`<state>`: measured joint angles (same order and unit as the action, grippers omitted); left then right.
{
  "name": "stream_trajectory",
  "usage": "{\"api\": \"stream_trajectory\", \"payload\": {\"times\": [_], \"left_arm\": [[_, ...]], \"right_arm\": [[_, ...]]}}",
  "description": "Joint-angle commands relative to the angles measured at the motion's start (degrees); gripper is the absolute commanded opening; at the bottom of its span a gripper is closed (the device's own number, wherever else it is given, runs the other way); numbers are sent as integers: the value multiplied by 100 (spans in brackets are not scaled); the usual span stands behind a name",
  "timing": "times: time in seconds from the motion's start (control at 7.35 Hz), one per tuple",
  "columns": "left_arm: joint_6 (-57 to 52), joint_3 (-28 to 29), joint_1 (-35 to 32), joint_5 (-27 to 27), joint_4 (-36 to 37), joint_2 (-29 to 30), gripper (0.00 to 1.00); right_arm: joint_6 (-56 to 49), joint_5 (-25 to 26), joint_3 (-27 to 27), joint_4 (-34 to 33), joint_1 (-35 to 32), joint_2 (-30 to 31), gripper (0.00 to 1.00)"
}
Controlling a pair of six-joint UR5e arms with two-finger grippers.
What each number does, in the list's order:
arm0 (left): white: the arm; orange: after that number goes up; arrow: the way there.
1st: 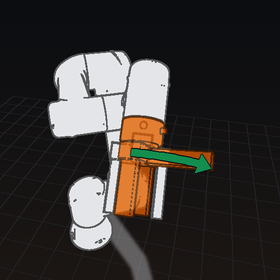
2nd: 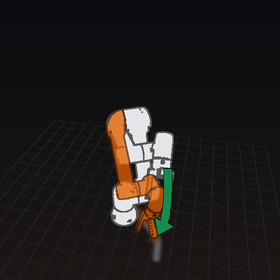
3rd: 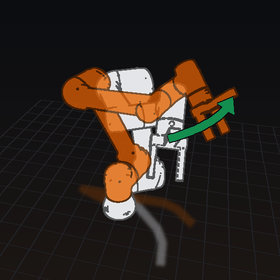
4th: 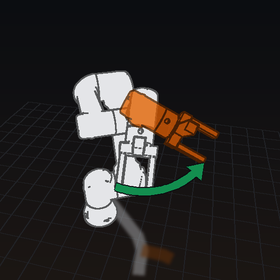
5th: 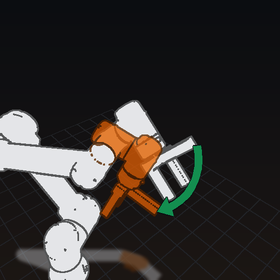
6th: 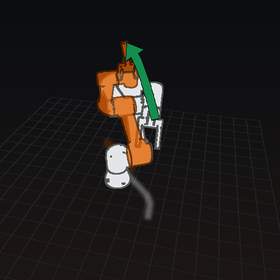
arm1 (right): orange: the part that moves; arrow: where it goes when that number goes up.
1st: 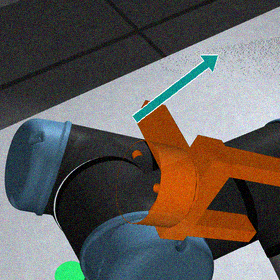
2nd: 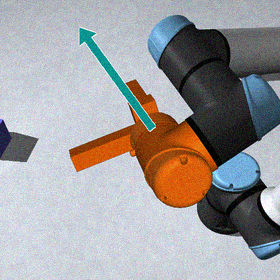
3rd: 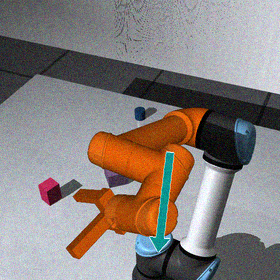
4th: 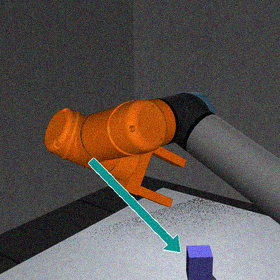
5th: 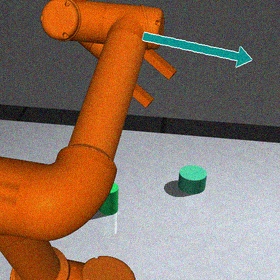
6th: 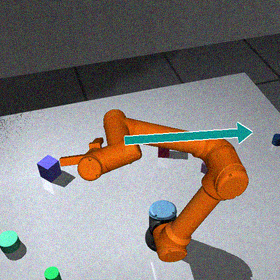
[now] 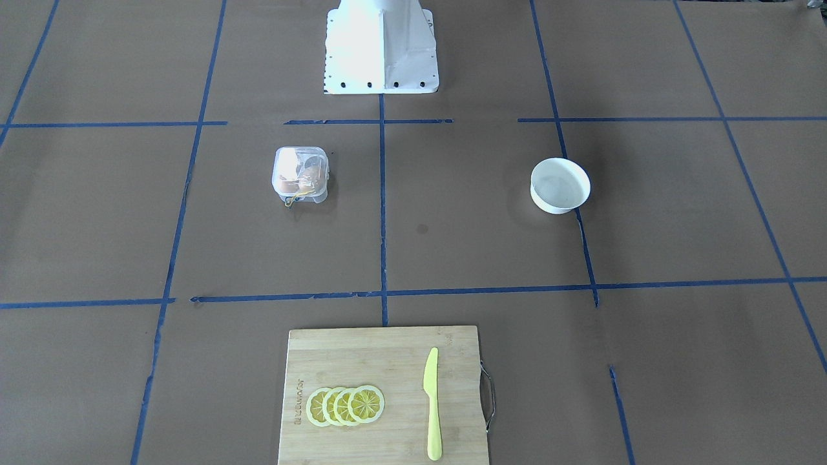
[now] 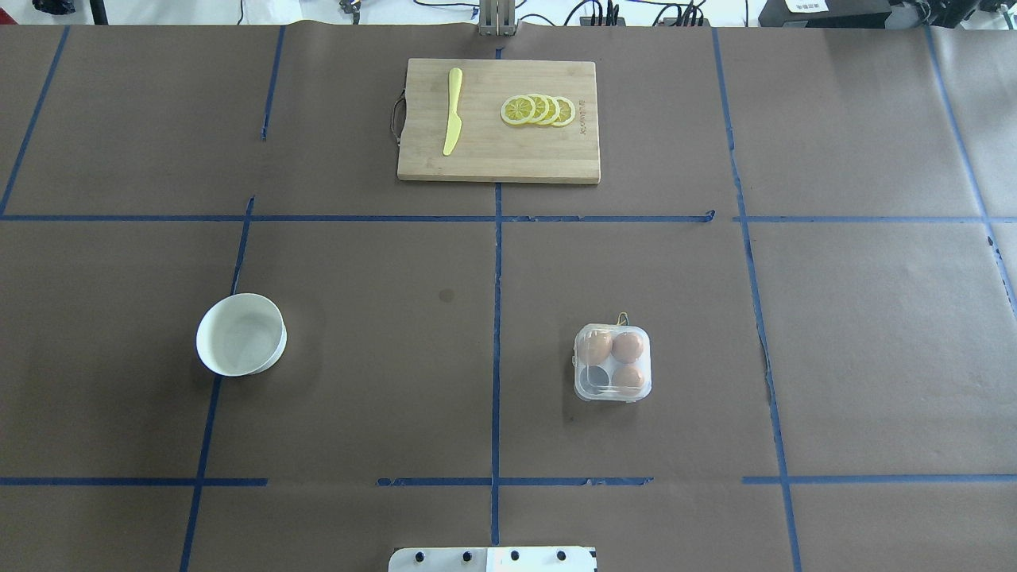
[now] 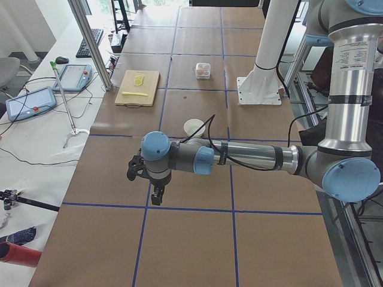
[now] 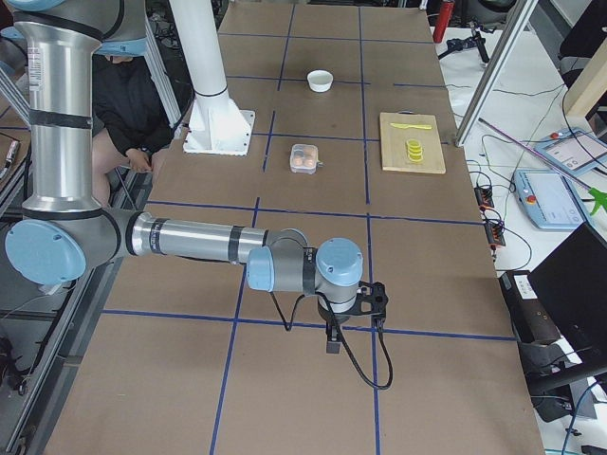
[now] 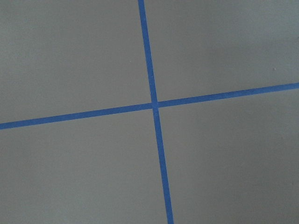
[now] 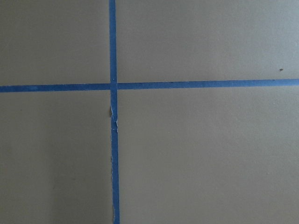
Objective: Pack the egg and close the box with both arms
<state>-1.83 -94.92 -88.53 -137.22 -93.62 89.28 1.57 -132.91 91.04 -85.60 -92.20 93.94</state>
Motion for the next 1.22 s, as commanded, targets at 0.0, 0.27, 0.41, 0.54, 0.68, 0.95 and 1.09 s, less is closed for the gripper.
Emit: {"api": "stream_trajectory", "payload": {"times": [0.0,0.27,0.41,0.54,0.68,0.95,1.09], "left_arm": [[16,0,3,-288,2,-8,100],[16,9,3,-279,1,-25,100],[16,17,3,-262,2,-25,100],[7,17,3,-261,-7,-25,100],[7,17,3,-261,1,-34,100],[7,17,3,-261,-7,-34,100],[7,9,3,-261,-7,-25,100]], "right_arm": [[-7,-77,-7,0,0,2,100],[-16,-155,2,0,0,2,100],[-16,-156,2,0,0,2,100],[-16,-156,2,0,0,2,100],[-16,-156,-7,0,0,2,100],[-25,-226,28,9,0,2,100],[-25,-278,54,61,0,-7,100]]}}
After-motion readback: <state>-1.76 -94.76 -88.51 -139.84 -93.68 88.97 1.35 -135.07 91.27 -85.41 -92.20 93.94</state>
